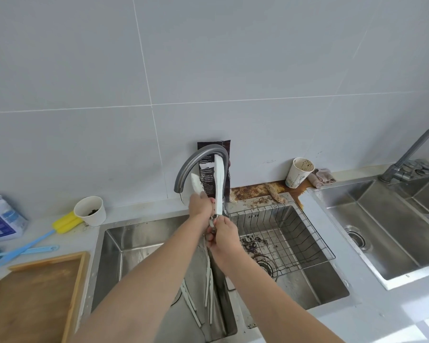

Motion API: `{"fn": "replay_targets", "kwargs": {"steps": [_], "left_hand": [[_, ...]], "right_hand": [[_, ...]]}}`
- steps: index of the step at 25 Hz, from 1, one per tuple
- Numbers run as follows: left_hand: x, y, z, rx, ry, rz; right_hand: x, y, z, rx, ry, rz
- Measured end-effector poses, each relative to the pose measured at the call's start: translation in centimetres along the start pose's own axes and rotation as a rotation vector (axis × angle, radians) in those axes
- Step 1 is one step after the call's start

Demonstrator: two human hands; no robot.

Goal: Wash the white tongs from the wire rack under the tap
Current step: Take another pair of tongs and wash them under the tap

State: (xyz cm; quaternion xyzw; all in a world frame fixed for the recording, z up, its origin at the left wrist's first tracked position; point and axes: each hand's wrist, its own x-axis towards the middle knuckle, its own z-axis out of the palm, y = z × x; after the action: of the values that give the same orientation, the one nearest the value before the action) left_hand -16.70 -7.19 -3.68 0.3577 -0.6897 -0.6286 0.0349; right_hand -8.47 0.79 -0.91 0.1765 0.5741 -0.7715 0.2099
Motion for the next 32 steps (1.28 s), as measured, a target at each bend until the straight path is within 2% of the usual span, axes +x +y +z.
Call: {"fn": "replay_targets", "kwargs": {"steps": [5, 11, 16, 21, 26, 32], "left_hand": [[2.2, 0.6, -2.1, -0.102, 0.112, -0.119], [-0.2, 0.0, 0.2, -0.082, -0.002, -0.034], [2.5, 0.7, -2.2, -0.159, 0.106, -0.151], [0.1, -1.1, -0.1, -0.110, 0.069, -0.041], [2.8, -0.5, -3.3, -0.157, 0.163, -0.129], [0.7, -1.0, -0.9, -0.105, 0.073, -0.059]], "right_hand": [[-0.9, 1.6, -0.3, -0.041, -0.061, 0.028], [-0.2, -0.4, -0.3, 0.101, -0.023, 0.060], [-1.9, 1.2, -0.8, -0.009, -0.082, 0.058], [-0.3, 0.1, -0.6, 0.002, -0.038, 0.044], [-1.3, 2.4, -0.6, -0.037, -0.105, 0.077], [-0.3, 0.3, 0.0, -0.012, -0.053, 0.063]]}}
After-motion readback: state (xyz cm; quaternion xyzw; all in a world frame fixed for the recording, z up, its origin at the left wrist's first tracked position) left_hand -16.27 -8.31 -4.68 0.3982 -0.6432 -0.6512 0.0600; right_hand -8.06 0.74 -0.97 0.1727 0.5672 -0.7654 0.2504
